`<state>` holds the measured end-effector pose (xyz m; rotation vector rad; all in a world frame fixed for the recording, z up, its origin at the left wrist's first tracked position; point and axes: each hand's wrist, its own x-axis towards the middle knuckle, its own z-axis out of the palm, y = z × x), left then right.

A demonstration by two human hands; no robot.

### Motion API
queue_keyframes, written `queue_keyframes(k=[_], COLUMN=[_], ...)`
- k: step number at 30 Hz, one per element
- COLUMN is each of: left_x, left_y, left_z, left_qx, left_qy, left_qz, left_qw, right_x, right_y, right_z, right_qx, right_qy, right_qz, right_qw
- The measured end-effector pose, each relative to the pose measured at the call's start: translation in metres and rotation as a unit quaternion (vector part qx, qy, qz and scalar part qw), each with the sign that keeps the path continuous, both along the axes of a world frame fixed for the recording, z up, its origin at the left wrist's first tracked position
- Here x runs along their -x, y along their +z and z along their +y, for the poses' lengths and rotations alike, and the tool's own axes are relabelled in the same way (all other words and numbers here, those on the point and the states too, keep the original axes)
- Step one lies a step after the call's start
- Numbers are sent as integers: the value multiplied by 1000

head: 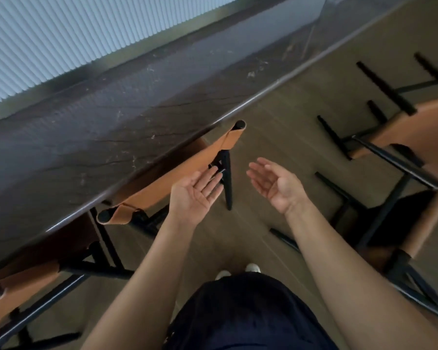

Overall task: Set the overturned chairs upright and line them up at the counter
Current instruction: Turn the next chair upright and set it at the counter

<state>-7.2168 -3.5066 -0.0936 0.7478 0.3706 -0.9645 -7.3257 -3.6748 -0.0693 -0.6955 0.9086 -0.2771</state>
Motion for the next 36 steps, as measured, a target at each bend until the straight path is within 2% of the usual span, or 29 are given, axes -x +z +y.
queue_keyframes(k=[7,13,25,36], left_x=[59,138,351,493], left_y=[15,25,22,15], left_z=[-64,-119,-185,-245], left_qx=[19,20,27,-10], left_qy=[-135,-253,-382,-499], left_qz=[-53,-81,-95,-106], left_qw=[989,964,919,860], right_x=[118,237,492,624], right_y=[9,9,-8,-26], right_z=[-30,-50,-53,-57], right_qx=[23,43,29,9], right_qy=[-119,-197,-327,-455], right_qz=[-17,-4,27,27], right_qw=[992,980,944,890])
